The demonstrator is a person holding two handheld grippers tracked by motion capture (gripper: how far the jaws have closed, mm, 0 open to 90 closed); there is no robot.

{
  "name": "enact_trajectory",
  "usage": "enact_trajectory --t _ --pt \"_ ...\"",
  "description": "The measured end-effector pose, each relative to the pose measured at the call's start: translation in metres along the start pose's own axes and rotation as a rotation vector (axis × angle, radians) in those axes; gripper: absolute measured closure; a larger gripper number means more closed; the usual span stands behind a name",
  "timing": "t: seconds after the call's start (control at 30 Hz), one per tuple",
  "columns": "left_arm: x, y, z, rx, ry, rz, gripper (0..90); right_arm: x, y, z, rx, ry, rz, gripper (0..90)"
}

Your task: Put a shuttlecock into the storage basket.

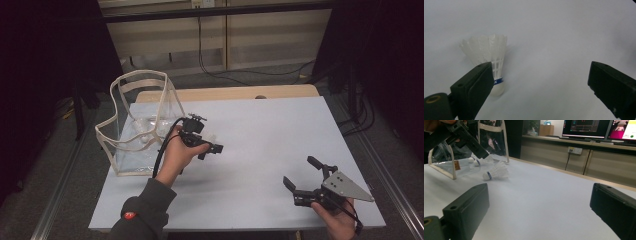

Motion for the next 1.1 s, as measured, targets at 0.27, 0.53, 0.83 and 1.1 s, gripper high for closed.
enact_trajectory --t 0.27,0.53,0.83,1.1 --pt "-0.005 -0.001 0.002 0.010 -0.010 0.005 6.1 0.001 0.000 0.000 0.001 -0.004 0.000 2.4" --pt "-0.010 0.001 0.005 -0.006 -0.003 -0.004 5.9 0.000 0.000 0.000 0.001 -0.002 -0.002 2.4" --pt "-0.014 0.004 0.009 -0.002 -0.015 -0.025 6.4 0.000 0.001 0.000 0.000 -0.002 -0.003 2.4" --pt "-0.016 0.008 0.009 0.005 -0.026 -0.063 9.5 0.000 0.001 0.000 -0.002 -0.001 -0.003 2.4"
Point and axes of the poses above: each handheld gripper's, and its own axes: x roughly backward along the jaws, z roughly out of its underside, y roughly to its left, the point moved 9 cm from there along -x, roughly forward along the jaws, and after that the axes turned 3 degrees about x, right-handed, at the moved point
